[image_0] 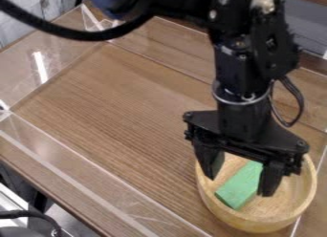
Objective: Put the green block in the brown bowl
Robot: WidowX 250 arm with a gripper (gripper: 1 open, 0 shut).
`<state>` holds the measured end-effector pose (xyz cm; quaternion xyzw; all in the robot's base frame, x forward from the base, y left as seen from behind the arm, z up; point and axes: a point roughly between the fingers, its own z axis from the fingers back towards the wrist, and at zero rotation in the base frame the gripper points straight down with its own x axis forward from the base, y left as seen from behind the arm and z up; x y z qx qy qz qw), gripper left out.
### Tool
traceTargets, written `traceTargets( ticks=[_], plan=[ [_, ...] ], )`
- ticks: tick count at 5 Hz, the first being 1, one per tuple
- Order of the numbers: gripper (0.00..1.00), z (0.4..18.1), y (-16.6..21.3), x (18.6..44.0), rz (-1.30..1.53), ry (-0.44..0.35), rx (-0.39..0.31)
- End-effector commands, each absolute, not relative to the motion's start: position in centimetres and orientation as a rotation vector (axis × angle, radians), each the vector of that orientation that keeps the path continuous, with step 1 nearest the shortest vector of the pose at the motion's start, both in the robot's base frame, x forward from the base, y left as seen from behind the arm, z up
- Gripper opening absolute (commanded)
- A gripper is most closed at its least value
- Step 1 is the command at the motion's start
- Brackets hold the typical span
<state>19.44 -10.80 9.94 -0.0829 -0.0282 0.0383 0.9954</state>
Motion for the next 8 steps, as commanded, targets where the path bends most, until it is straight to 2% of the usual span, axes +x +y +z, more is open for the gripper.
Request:
traceTargets(
  ticks=[1,3,4,8],
  plan=[
    [1.00,10.9,-10.0,20.5,0.099,-0.093,-0.184],
    [1.00,12.3,-7.7,22.9,0.147,-0.116,-0.187],
    [1.00,12.3,-7.1,23.4,0.156,-0.126,-0.190],
    [1.00,7.9,-8.0,23.5,0.162,-0.135,-0.195]
  ],
)
